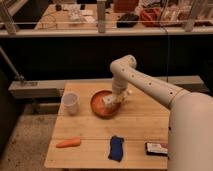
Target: Place the bottle in the ceramic bowl
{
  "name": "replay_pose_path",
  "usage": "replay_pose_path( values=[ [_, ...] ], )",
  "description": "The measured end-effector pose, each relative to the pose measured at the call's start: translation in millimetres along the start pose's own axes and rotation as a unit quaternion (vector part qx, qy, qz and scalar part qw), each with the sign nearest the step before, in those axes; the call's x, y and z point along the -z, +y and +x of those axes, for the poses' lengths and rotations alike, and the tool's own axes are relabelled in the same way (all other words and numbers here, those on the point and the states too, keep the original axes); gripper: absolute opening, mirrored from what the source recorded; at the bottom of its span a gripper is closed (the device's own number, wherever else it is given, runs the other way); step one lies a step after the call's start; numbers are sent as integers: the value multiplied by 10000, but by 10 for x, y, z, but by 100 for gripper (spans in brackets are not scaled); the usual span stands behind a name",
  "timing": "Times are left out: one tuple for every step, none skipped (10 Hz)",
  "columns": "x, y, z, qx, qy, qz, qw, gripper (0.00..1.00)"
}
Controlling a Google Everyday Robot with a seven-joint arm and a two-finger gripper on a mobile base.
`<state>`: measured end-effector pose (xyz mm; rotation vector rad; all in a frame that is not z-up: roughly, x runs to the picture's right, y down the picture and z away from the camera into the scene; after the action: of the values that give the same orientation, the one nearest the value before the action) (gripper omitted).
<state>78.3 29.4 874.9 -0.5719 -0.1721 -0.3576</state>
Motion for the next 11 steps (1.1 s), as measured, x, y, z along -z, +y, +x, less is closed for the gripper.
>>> replay_pose_path(
  values=[
    [8,-14,-12,28,11,1,10000,0],
    [9,-25,-29,71,18,-11,10000,0],
    [9,-34,-40,94,22,-14,10000,0],
    [8,-41,-48,114,28,-17,9999,0],
    [9,-45,-54,121,30,-17,9999,0],
    [8,-54,-62,138,35,-15,9999,0],
    [9,-63,-72,169,40,-17,9998,0],
    [11,-72,-87,204,46,-21,9998,0],
    [9,-79,-98,225,50,-24,9997,0],
    [9,-83,-102,245,54,-25,9997,1],
    [10,-88,-106,268,59,-26,9996,5]
  ],
)
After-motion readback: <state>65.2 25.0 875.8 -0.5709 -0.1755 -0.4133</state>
